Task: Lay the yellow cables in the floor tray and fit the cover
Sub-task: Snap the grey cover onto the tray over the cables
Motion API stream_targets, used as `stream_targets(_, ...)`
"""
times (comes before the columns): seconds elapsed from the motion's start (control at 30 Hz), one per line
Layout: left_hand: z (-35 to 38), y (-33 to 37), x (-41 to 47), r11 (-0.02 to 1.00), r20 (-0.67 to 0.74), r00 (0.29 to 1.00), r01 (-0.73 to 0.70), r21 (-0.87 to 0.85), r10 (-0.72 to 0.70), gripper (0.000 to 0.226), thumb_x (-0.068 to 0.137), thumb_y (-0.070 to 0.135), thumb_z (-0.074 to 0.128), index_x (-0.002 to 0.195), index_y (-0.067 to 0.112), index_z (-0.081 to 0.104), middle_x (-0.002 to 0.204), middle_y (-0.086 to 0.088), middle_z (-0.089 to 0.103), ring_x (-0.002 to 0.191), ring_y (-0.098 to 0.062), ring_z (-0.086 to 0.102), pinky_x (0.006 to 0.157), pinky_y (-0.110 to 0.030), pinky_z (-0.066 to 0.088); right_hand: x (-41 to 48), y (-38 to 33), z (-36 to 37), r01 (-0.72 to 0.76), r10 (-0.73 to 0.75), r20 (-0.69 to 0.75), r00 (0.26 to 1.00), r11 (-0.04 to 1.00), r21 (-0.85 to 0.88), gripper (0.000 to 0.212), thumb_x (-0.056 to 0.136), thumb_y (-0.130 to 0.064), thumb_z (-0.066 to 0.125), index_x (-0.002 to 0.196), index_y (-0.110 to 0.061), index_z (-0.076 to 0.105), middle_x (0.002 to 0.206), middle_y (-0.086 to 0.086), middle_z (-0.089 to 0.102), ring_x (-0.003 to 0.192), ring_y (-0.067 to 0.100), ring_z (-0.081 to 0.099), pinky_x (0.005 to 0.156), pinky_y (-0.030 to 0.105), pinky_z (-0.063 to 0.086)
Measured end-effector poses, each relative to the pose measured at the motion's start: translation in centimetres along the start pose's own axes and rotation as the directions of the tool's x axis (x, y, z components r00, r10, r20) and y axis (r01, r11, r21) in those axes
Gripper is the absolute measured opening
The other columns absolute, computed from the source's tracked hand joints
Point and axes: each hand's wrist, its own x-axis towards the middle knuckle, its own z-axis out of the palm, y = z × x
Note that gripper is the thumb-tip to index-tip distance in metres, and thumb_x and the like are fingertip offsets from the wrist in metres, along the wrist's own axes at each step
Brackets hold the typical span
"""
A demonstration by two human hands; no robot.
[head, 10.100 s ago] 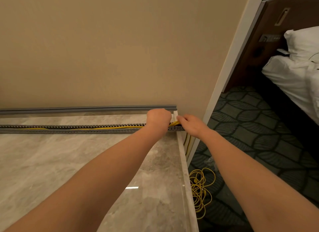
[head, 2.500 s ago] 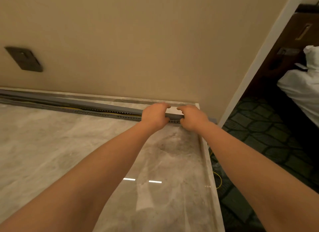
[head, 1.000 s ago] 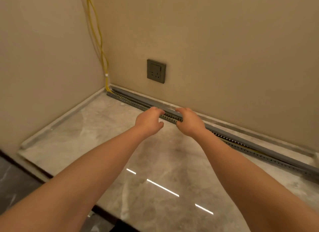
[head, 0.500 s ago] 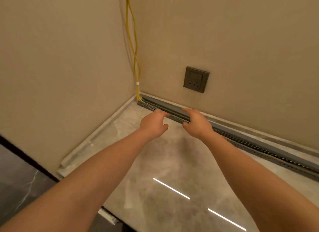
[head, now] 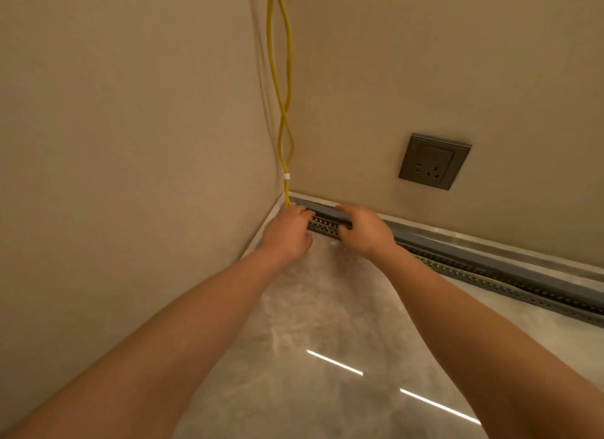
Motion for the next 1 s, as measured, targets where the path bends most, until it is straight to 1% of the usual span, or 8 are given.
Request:
stream_targets(0.1, 0.7, -2.1, 1.2, 0.995, 0.027, 0.999, -0.048, 0.092, 0.046, 0.06, 0.091, 0.017, 0.053, 0.147, 0.013, 0.033, 0.155, -0.006, 0.03, 0.145, -0.02, 0.021, 0.117, -0.034, 0.026, 1.5, -0.7, 1.4, -0.036, 0.036, -0.008, 0.999, 0.999, 0.013, 0.047, 0.088, -0.025, 0.055, 0.135, -0.023, 0.053, 0.135, 0.006, 0.058, 0.124, 0.027, 0.052, 0.1, 0.04, 0.047)
stream_targets(0.2, 1.5, -3.6, 1.9, 0.978, 0.014, 0.997, -0.077, 0.192, 0.076, 0.063, 0.092, 0.015, 0.048, 0.15, 0.012, 0.025, 0.156, -0.005, 0.028, 0.146, -0.018, 0.019, 0.115, -0.031, 0.024, 2.9, -1.3, 2.5, -0.028, 0.028, -0.017, 0.999, 1.0, -0.009, 0.042, 0.088, -0.024, 0.054, 0.131, -0.021, 0.057, 0.131, 0.008, 0.061, 0.122, 0.029, 0.054, 0.099, 0.037, 0.047)
stream_targets(0.33, 2.0, -4.6, 2.4, 0.942, -0.039, 0.992, -0.1, 0.321, 0.118, 0.059, 0.095, 0.012, 0.04, 0.151, 0.011, 0.022, 0.151, -0.007, 0.039, 0.141, -0.019, 0.031, 0.105, -0.033, 0.035, 4.4, -2.3, 3.6, -0.036, 0.035, -0.013, 0.999, 0.998, -0.059, 0.037, 0.089, -0.025, 0.052, 0.125, -0.021, 0.061, 0.124, 0.009, 0.064, 0.117, 0.032, 0.055, 0.093, 0.039, 0.05)
stream_targets(0.43, 2.1, -5.3, 2.5, 0.919, -0.072, 0.987, -0.107, 0.38, 0.145, 0.057, 0.093, 0.013, 0.043, 0.148, 0.014, 0.029, 0.133, -0.001, 0.057, 0.123, -0.022, 0.048, 0.094, -0.035, 0.039, 5.0, -2.6, 4.5, -0.095, 0.094, -0.018, 0.995, 0.992, -0.086, 0.035, 0.091, -0.028, 0.051, 0.124, -0.023, 0.06, 0.124, 0.009, 0.061, 0.119, 0.032, 0.051, 0.092, 0.04, 0.048)
stream_targets(0.57, 2.1, -5.2, 3.0, 0.927, -0.06, 0.994, -0.062, 0.371, 0.091, 0.051, 0.093, 0.017, 0.049, 0.143, 0.018, 0.039, 0.117, -0.001, 0.066, 0.114, -0.023, 0.053, 0.09, -0.034, 0.039, 5.5, -2.8, 5.2, -0.131, 0.131, -0.008, 0.991, 0.988, -0.081, 0.037, 0.091, -0.029, 0.051, 0.127, -0.023, 0.058, 0.123, 0.011, 0.055, 0.119, 0.031, 0.05, 0.094, 0.041, 0.048)
stream_targets(0.7, 1.4, -4.4, 3.6, 0.947, -0.055, 0.998, 0.041, 0.32, -0.025, 0.051, 0.092, 0.011, 0.052, 0.141, 0.02, 0.042, 0.103, -0.008, 0.07, 0.099, -0.027, 0.063, 0.08, -0.035, 0.047, 5.7, -2.9, 5.2, -0.094, 0.096, 0.015, 0.995, 0.991, -0.095, 0.039, 0.094, -0.028, 0.045, 0.131, -0.025, 0.057, 0.124, 0.011, 0.057, 0.119, 0.032, 0.051, 0.096, 0.042, 0.046)
stream_targets(0.87, 1.4, -4.3, 3.9, 0.953, -0.067, 0.995, 0.093, 0.289, -0.077, 0.049, 0.093, 0.008, 0.052, 0.14, 0.021, 0.043, 0.101, -0.009, 0.07, 0.091, -0.029, 0.067, 0.073, -0.036, 0.051, 5.7, -3.5, 4.9, -0.088, 0.088, 0.0, 0.996, 0.991, -0.102, 0.037, 0.095, -0.019, 0.04, 0.122, -0.027, 0.064, 0.124, 0.006, 0.065, 0.115, 0.031, 0.057, 0.09, 0.042, 0.051)
stream_targets(1.0, 1.4, -4.5, 3.8, 0.973, -0.066, 0.996, 0.08, 0.216, -0.067, 0.049, 0.091, 0.011, 0.059, 0.136, 0.024, 0.046, 0.101, -0.008, 0.07, 0.092, -0.029, 0.066, 0.075, -0.036, 0.051, 6.4, -3.6, 4.1, -0.151, 0.152, 0.007, 0.988, 0.985, -0.083, 0.029, 0.091, -0.024, 0.054, 0.116, -0.031, 0.068, 0.117, 0.001, 0.07, 0.108, 0.026, 0.063, 0.083, 0.036, 0.054)
